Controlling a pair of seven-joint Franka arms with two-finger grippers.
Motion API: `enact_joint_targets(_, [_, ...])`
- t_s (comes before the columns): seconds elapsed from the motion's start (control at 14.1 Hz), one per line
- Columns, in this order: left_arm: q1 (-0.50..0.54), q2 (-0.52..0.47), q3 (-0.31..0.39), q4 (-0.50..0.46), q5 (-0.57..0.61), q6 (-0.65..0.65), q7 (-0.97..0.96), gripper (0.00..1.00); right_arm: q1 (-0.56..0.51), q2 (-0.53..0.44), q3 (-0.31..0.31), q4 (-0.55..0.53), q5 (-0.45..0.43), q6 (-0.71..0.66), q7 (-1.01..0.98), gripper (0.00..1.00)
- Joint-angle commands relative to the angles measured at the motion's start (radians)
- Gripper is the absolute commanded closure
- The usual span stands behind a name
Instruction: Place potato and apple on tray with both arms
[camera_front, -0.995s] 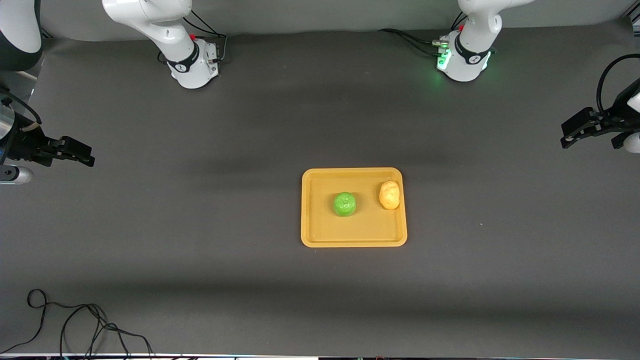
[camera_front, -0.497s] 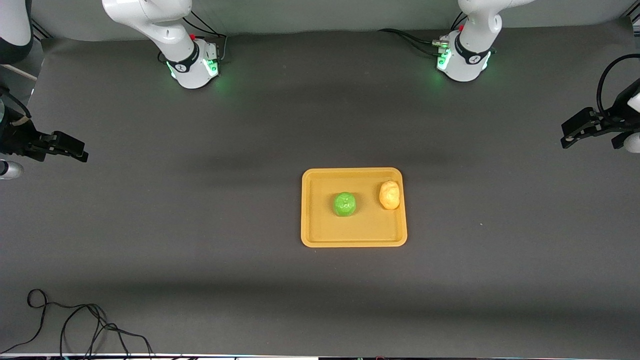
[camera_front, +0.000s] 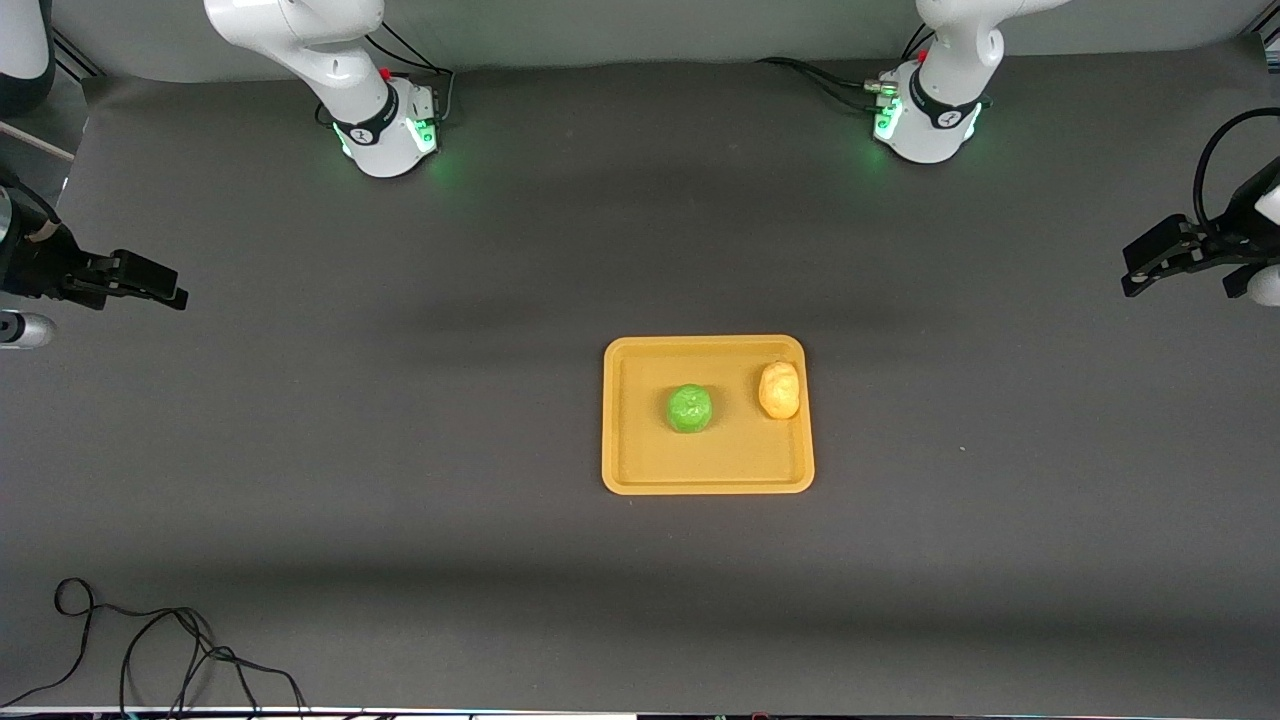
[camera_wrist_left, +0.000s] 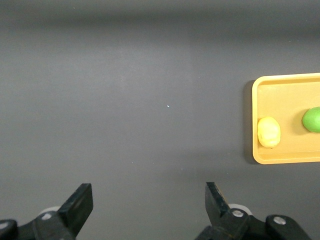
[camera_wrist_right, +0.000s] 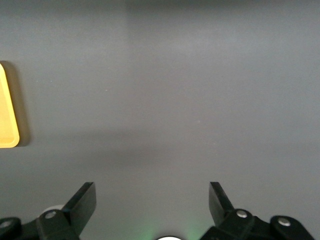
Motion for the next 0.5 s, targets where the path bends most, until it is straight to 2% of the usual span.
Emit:
enact_joint_targets(0.0, [-0.001, 0.003, 0.002, 0.011, -0.001, -0.008, 0.001, 0.00, 0.004, -0.007, -0.009, 0.008, 0.023, -0.019, -0.009, 0.00])
enact_joint_targets(0.43, [0.004, 0.005, 0.005, 0.006, 0.000, -0.020, 0.001, 0.00, 0.004, -0.007, -0.008, 0.008, 0.021, -0.019, -0.009, 0.00])
